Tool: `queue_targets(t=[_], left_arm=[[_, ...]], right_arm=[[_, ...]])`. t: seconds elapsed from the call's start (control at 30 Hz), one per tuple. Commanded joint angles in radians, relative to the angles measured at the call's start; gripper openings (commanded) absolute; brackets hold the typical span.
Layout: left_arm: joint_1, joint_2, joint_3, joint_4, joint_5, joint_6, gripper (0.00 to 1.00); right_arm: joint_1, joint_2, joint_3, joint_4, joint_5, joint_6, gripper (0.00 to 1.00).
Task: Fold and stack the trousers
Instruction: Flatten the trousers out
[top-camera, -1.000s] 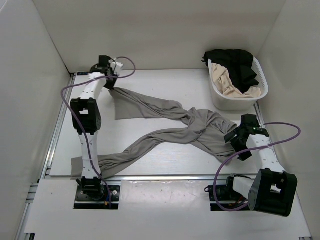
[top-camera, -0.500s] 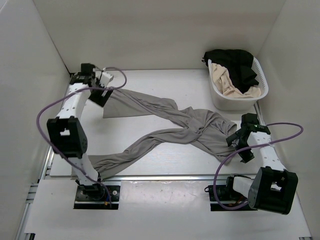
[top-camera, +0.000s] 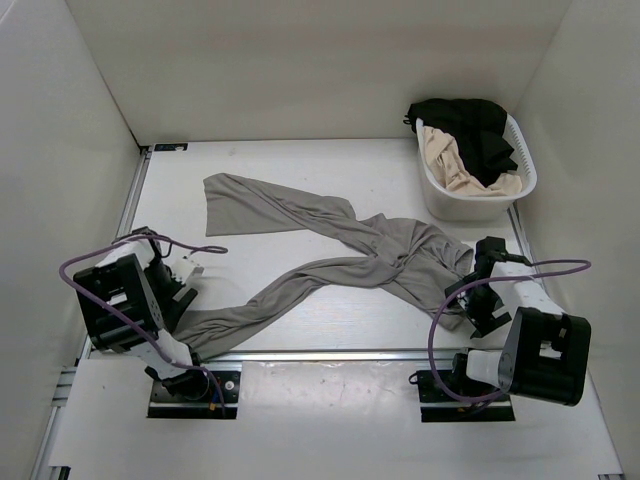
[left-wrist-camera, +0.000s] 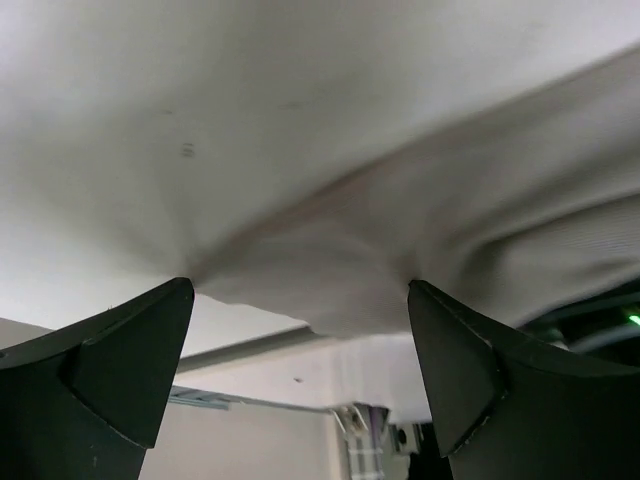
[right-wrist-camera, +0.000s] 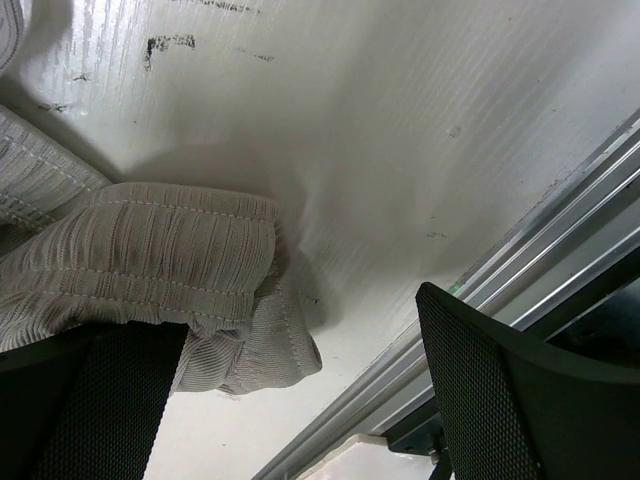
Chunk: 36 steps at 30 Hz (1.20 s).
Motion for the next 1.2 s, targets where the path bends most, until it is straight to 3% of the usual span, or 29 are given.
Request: queue_targets(t=[0.0,0.17,0.2,0.23,0.27,0.3,0.37,0.4,0.5,0.7,0.8,0.83,0.87,0.9,0.93,0.97,1.17], left_arm=[[0.024,-0.043,-0.044,0.111,-0.036,0.073,1.0],[0.045,0.015,-0.116,0.242,-0.036,0.073,1.0],[0.056,0.047,-0.116,0.242,-0.023,0.064,0.91],[0.056,0.067,-0.104,0.242,-0.014,0.053,0.7],[0.07,0.086,-0.086,0.242,-0.014,0.021,0.15],[0.079,0.125,-0.07,0.253,-0.014,0.001,0.14],[0.088,0.158,-0.024,0.253,-0.014,-0.043,0.14],[0.104,0.168,0.049,0.253,-0.005,-0.063,0.14],[0.127,0.179,0.265,0.234,0.036,-0.145,0.14],[0.116,0.305,0.711,0.138,0.06,-0.211,0.14],[0.098,0.401,0.827,0.116,0.036,-0.22,0.17],[0.098,0.438,0.839,0.107,0.026,-0.22,0.27],[0.098,0.454,0.85,0.107,0.026,-0.22,0.44],[0.085,0.468,0.85,0.107,0.015,-0.231,0.6],[0.085,0.477,0.861,0.107,0.004,-0.231,0.87],[0.076,0.489,0.861,0.107,0.004,-0.231,1.0],[0.076,0.408,0.834,0.107,0.015,-0.222,1.0]], right_arm=[[-0.003,0.017,0.008,0.035,0.007,0.01,0.97],[-0.003,0.008,-0.005,0.058,0.02,0.01,0.93],[-0.003,0.019,-0.005,0.067,0.02,0.01,0.88],[-0.003,0.019,-0.005,0.067,0.02,0.01,0.82],[-0.003,0.029,-0.005,0.067,0.02,0.01,0.75],[-0.003,0.04,-0.005,0.067,0.02,0.01,0.52],[-0.003,0.04,0.006,0.067,0.056,-0.001,0.3],[-0.003,0.04,0.037,0.04,0.076,-0.013,0.16],[-0.003,0.04,0.122,-0.041,0.186,-0.045,0.01],[-0.023,0.02,0.394,-0.14,0.285,-0.157,0.0],[-0.06,0.032,0.437,-0.161,0.285,-0.191,0.0],[-0.072,0.042,0.437,-0.161,0.285,-0.2,0.02],[-0.072,0.042,0.437,-0.146,0.267,-0.209,0.03],[-0.084,0.052,0.425,-0.146,0.252,-0.229,0.05],[-0.084,0.066,0.425,-0.131,0.23,-0.24,0.09],[-0.093,0.075,0.425,-0.12,0.2,-0.24,0.11],[-0.093,0.14,0.425,-0.1,0.124,-0.272,0.37]])
